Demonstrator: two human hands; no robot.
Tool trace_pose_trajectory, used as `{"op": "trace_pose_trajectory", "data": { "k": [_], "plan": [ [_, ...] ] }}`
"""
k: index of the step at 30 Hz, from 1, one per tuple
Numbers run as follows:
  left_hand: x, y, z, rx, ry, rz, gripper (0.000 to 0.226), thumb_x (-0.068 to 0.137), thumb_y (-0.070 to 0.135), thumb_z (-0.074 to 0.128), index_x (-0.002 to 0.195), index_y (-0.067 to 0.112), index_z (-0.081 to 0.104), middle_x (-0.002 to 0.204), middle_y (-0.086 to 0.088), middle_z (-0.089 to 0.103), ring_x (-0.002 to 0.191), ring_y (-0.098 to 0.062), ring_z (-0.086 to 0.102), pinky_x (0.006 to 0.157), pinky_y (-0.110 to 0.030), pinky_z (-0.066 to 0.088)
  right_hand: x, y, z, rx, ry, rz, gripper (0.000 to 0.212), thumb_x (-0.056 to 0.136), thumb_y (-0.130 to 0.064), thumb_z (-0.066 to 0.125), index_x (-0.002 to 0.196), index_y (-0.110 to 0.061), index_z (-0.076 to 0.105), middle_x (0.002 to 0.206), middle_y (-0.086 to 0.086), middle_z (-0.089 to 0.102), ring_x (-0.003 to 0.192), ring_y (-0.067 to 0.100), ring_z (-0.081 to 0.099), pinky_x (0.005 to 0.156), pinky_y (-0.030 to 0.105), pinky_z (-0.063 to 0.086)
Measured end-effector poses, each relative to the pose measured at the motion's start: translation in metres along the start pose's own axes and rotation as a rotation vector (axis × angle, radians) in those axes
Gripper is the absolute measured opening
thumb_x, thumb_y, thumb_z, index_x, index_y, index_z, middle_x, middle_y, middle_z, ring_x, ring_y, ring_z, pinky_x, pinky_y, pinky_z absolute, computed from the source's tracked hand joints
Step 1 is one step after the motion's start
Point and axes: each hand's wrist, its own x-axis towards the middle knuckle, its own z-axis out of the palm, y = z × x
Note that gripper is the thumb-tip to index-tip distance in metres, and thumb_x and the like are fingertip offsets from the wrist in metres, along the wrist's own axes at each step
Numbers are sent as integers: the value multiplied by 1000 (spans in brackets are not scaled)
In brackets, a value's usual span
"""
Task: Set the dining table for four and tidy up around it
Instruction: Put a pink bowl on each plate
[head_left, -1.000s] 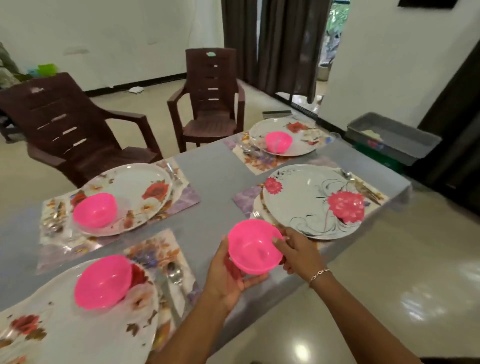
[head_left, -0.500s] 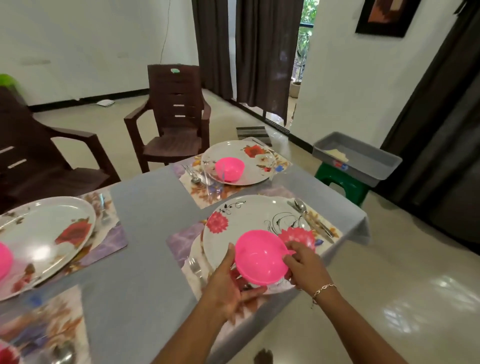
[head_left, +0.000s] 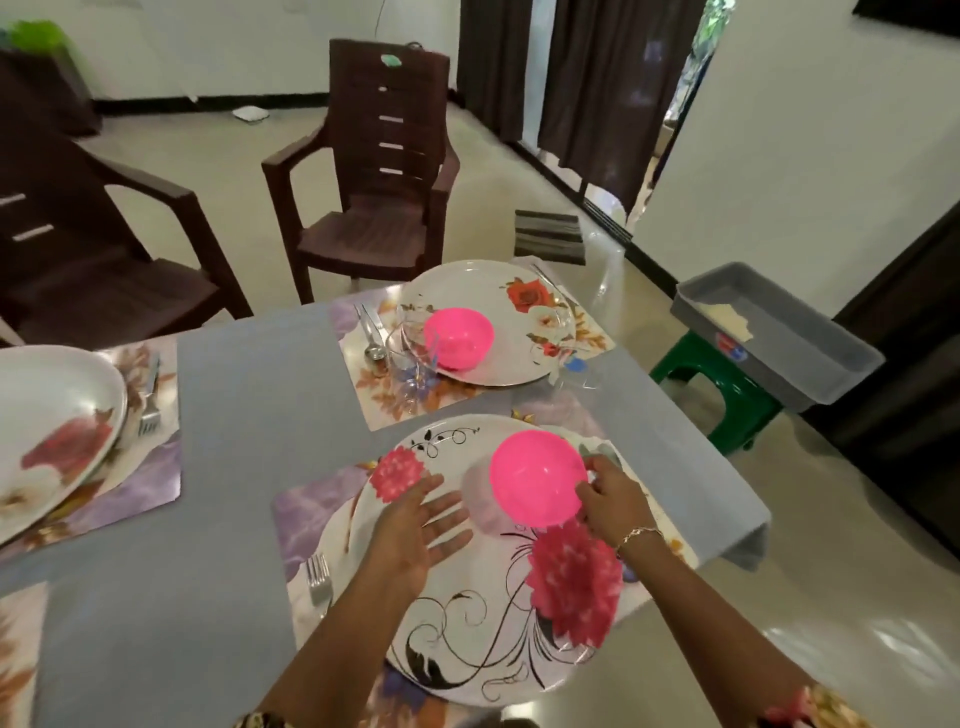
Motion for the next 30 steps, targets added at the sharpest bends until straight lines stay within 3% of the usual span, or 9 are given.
{"op": "trace_pose_trajectory", "data": {
  "k": [3, 7, 12, 16, 19, 22, 27, 30],
  "plan": [
    [4, -1, 1, -28, 36, -6, 27, 94, 21, 52, 117, 7, 55, 114, -18, 61, 93, -31, 61, 69, -40, 51, 20, -1, 4, 3, -58, 20, 30, 88, -8, 45, 118, -9, 50, 75, 19, 63, 73, 35, 64, 71, 48, 54],
    [4, -3, 5, -55, 72, 5, 30, 94, 21, 52, 119, 6, 55, 116, -19, 60, 98, -33, 60, 69, -40, 51, 40, -3, 6, 27, -108, 48, 29, 88, -5, 43, 115, -8, 51, 63, 10, 57, 56, 26, 56, 67, 43, 53],
    [4, -3, 14, -40, 99, 22, 31, 94, 22, 51, 120, 5, 55, 118, -19, 60, 103, -34, 59, 71, -39, 51, 55, 0, 6, 24, -136, 54, 32, 88, -4, 42, 118, -7, 50, 78, 19, 63, 67, 31, 62, 70, 46, 55],
    [6, -5, 20, -28, 119, 23, 33, 94, 23, 51, 122, 5, 54, 118, -19, 60, 101, -33, 60, 70, -39, 52, 58, 2, 6, 68, -169, 62, 29, 90, -7, 44, 118, -9, 50, 74, 16, 61, 53, 24, 55, 57, 36, 51],
    [6, -8, 27, -23, 133, 46, 31, 94, 22, 51, 120, 5, 55, 116, -19, 61, 97, -32, 61, 70, -38, 52, 57, 5, 3, 110, -180, 49, 25, 94, -21, 47, 116, -9, 50, 68, 10, 60, 48, 16, 53, 51, 30, 48],
    [4, -11, 41, 63, 170, 151, 27, 96, 23, 48, 115, 6, 57, 108, -15, 65, 93, -28, 63, 68, -35, 52, 53, 13, -6, 164, -145, 34, 29, 94, -34, 46, 110, -10, 52, 69, 11, 61, 49, 16, 53, 56, 32, 50],
    [-3, -15, 84, 178, 135, 314, 18, 97, 18, 46, 98, 10, 62, 89, -9, 67, 82, -22, 63, 70, -34, 53, 42, 41, -30, 186, -23, -58, 25, 93, -36, 49, 100, -14, 57, 63, 6, 62, 55, 18, 56, 65, 38, 52],
    [-2, -25, 114, 237, 79, 322, 19, 97, 16, 45, 101, 7, 62, 87, -9, 66, 77, -20, 63, 64, -29, 53, 45, 64, -49, 213, -16, -66, 20, 93, -33, 49, 101, -16, 57, 64, 7, 63, 59, 21, 58, 67, 40, 53]
  ]
}}
